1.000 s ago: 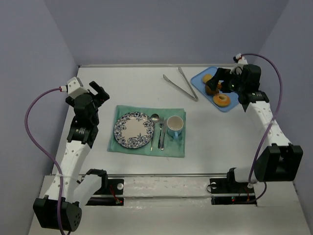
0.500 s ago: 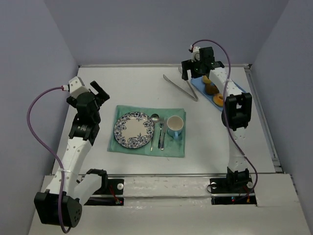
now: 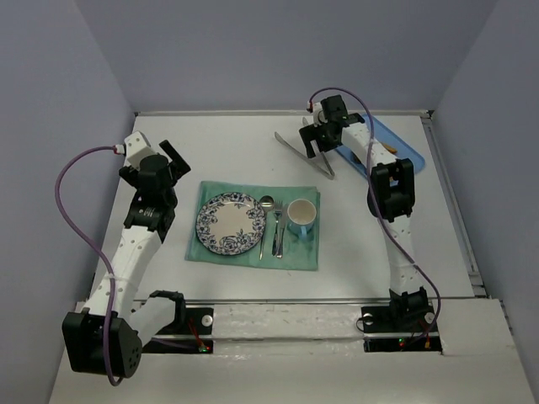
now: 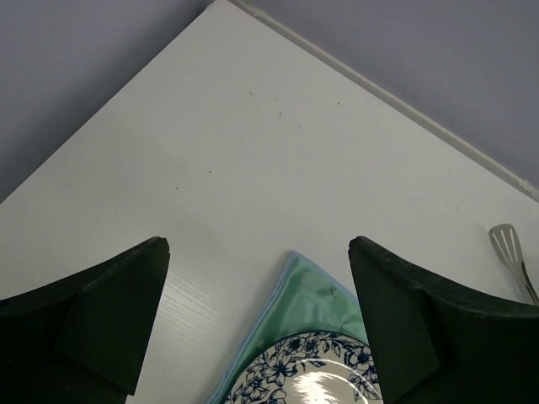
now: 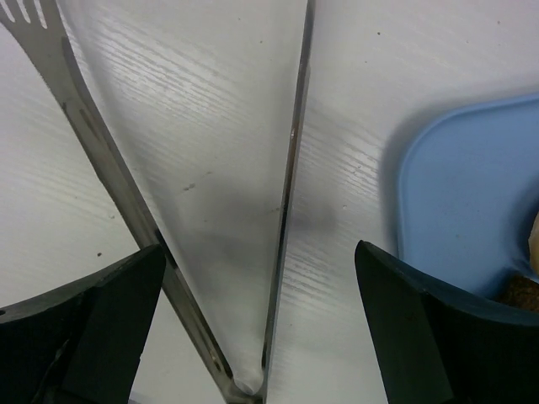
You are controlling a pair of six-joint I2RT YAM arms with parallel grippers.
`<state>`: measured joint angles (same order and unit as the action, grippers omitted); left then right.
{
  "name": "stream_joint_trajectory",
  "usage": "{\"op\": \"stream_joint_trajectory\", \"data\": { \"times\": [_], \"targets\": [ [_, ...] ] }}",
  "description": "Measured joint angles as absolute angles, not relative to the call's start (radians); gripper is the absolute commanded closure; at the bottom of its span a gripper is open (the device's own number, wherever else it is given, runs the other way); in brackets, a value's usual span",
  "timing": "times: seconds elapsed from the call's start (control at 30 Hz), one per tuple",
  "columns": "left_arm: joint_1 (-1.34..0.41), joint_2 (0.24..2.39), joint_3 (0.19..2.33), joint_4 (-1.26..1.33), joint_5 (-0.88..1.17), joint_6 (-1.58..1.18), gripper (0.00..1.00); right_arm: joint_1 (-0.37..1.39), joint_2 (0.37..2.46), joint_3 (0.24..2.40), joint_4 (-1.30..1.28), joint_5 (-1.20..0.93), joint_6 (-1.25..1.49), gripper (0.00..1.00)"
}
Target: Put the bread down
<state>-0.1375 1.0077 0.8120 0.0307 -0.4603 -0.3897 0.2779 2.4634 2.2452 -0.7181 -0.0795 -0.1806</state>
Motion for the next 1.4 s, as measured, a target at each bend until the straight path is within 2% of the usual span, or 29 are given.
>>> {"op": "stream_joint_trajectory", "data": {
  "times": [0.43,0.8,1.23,1.3,1.37,1.4],
  "targets": [
    [-0.138,1.015,0.812,0.024,-0.471,-0.390,0.01,0.290,2.469,2.259,-0.727,-0.053,-0.162,0.00],
    [-0.138,1.036,0.814,0.017,-0.471,-0.390,0.01,0.292,2.420,2.202,-0.689,-0.174,-0.181,0.00],
    [-0.137,1.040,0.820,0.014,-0.480,-0.390,0.01,0.335,2.488,2.212,-0.716,-0.115,-0.270,0.00],
    [-0.137,1.044,0.820,0.014,-0.481,-0.390,0.01,0.335,2.508,2.246,-0.730,-0.101,-0.269,0.06],
    [-0.137,1.046,0.820,0.012,-0.481,-0.390,0.01,0.335,2.531,2.288,-0.743,-0.096,-0.265,0.20],
    [-0.137,1.046,0.820,0.010,-0.483,-0.390,0.01,0.335,2.547,2.315,-0.753,-0.093,-0.261,0.43]
  ]
}}
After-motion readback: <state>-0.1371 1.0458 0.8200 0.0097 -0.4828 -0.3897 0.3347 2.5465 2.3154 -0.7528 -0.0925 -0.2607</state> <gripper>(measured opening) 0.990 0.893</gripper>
